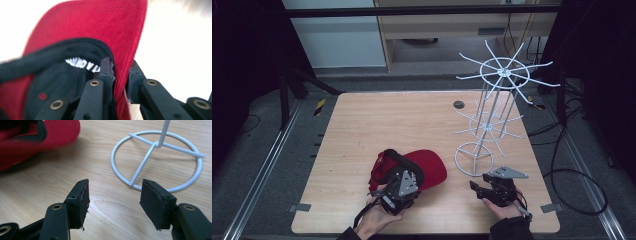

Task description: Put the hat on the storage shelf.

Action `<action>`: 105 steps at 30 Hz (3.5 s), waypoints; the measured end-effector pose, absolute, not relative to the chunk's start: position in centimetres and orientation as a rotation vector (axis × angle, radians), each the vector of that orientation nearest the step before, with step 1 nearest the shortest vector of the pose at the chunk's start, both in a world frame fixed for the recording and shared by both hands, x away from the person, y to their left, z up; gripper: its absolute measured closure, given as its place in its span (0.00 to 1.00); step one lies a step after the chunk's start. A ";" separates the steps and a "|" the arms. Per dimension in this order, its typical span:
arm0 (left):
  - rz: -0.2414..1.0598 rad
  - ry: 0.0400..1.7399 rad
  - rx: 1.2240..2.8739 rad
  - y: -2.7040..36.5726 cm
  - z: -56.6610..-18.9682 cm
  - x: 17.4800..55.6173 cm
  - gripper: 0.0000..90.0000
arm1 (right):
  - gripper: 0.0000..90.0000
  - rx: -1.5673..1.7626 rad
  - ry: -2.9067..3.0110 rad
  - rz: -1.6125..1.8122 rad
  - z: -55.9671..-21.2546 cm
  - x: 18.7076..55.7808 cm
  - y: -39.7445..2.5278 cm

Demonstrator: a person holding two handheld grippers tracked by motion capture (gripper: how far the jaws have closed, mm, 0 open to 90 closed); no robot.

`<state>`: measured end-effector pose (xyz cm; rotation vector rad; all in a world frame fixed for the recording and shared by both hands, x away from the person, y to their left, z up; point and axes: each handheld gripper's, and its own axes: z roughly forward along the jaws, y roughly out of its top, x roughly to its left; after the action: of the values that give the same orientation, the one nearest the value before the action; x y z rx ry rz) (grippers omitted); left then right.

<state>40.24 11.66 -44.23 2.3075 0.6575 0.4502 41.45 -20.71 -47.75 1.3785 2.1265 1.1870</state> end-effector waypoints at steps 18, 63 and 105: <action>0.455 0.789 1.911 15.9 -37.2 42.9 0.91 | 0.46 1.230 2.182 1.374 -46.8 41.3 -17.2; 0.553 0.813 1.714 14.2 -33.3 44.4 0.89 | 0.96 0.931 2.233 1.560 -44.3 42.7 -7.0; 0.664 1.016 1.656 26.3 -36.0 38.6 0.63 | 0.97 0.729 2.347 1.380 -43.2 41.9 -5.6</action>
<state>38.65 26.34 -35.97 1.6562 1.0159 0.6642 41.92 -5.55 -43.24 0.7286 2.3471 1.3803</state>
